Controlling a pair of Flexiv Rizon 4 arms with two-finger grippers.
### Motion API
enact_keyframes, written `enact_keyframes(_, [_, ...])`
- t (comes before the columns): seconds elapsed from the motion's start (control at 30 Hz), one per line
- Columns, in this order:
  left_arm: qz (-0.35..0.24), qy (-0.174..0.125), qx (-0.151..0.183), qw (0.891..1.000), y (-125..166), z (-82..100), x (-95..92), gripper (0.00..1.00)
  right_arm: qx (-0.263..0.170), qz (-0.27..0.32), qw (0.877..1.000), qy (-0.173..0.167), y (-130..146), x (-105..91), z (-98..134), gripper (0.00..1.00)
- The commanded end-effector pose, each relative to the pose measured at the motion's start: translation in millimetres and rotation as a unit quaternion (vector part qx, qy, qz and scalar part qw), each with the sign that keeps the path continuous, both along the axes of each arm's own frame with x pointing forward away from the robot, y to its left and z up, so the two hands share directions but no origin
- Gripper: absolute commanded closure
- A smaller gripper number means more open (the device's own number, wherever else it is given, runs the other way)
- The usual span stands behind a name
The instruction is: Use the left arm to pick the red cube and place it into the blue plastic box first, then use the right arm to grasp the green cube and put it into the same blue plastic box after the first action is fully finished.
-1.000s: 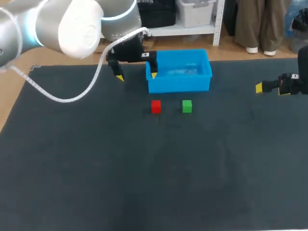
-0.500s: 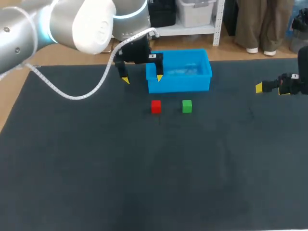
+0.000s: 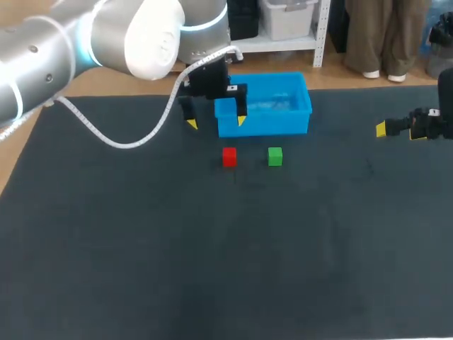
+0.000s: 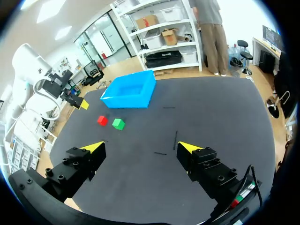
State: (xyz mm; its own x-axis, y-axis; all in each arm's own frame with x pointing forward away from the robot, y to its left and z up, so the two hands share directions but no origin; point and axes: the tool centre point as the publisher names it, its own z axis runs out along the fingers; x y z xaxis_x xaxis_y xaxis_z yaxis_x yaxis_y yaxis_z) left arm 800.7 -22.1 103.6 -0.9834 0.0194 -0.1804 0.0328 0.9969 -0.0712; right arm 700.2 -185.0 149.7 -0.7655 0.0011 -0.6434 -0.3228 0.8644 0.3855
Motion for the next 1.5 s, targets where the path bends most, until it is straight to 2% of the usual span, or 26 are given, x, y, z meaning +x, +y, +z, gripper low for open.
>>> enact_keyframes(0.03, [-0.002,0.007,0.003,1.000,-6.2,-3.1,5.0,0.00,0.001,0.001,1.000,0.000,-0.7,0.4,-0.1,0.00])
enact_keyframes(0.53, [0.000,0.032,0.022,0.999,-12.3,-31.7,5.5,0.00,0.001,0.001,1.000,0.000,-0.7,0.4,-0.1,0.00])
enact_keyframes(0.7, [-0.006,0.030,0.027,0.999,-11.0,-39.2,7.2,0.00,0.001,0.001,1.000,0.000,-0.7,0.4,-0.1,0.00])
enact_keyframes(1.5, [-0.013,0.054,0.031,0.998,-14.3,-76.4,12.3,0.00,0.001,0.001,1.000,0.000,-0.7,0.4,-0.1,0.00])
